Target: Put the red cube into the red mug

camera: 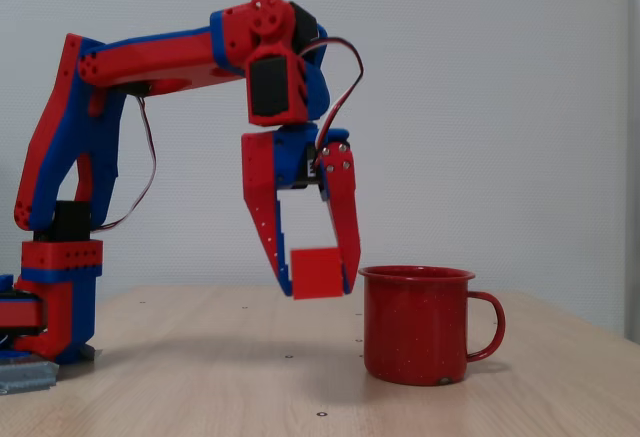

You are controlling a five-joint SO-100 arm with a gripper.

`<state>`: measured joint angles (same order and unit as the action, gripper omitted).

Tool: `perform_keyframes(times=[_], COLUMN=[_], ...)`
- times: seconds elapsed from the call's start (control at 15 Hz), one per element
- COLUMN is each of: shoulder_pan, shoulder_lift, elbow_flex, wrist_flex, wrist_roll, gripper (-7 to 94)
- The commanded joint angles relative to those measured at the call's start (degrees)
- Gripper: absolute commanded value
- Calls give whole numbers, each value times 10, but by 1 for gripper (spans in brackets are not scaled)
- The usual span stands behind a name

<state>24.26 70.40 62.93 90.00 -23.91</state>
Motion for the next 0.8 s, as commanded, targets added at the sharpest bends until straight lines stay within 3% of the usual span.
perform_keyframes(times=[0.0, 0.33, 0.73], shoulder_pan=[3, -9, -100], shoulder_lift=[94, 125, 182], elbow_flex=[-65, -105, -108], wrist_flex=[31, 69, 79], wrist_roll=[7, 25, 106], gripper=[0, 0, 0])
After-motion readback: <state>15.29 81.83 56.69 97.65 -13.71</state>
